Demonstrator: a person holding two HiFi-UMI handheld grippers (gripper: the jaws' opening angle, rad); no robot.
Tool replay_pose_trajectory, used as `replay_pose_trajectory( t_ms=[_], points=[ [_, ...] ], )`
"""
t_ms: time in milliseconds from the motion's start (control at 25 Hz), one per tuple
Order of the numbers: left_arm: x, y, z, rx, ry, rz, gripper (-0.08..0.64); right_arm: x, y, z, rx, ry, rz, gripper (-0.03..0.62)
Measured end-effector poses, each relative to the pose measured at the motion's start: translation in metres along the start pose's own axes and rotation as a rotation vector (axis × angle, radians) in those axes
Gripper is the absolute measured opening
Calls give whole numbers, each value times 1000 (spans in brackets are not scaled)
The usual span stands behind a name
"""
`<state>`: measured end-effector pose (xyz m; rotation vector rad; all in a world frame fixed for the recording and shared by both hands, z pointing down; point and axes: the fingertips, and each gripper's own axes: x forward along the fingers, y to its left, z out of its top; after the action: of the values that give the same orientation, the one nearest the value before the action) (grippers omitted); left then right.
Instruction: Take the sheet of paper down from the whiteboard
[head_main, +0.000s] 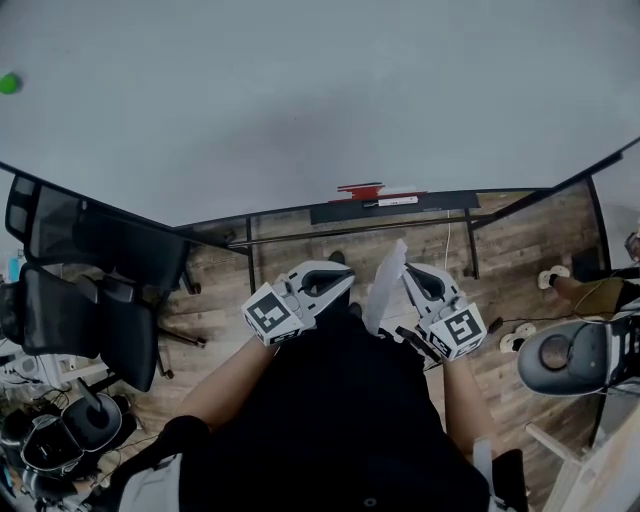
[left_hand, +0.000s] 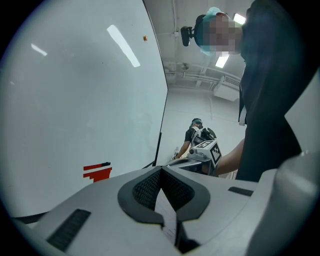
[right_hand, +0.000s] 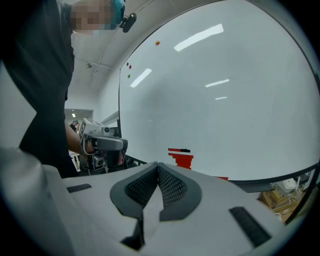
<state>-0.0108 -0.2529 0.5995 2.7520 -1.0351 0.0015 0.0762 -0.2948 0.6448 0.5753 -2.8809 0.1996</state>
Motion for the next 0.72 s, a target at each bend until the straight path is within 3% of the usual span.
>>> replay_pose_trajectory(
  t_ms=[720],
  points=[
    [7, -20, -9, -48, 6, -44, 12, 4, 10, 0, -10, -11, 11, 17]
  ],
)
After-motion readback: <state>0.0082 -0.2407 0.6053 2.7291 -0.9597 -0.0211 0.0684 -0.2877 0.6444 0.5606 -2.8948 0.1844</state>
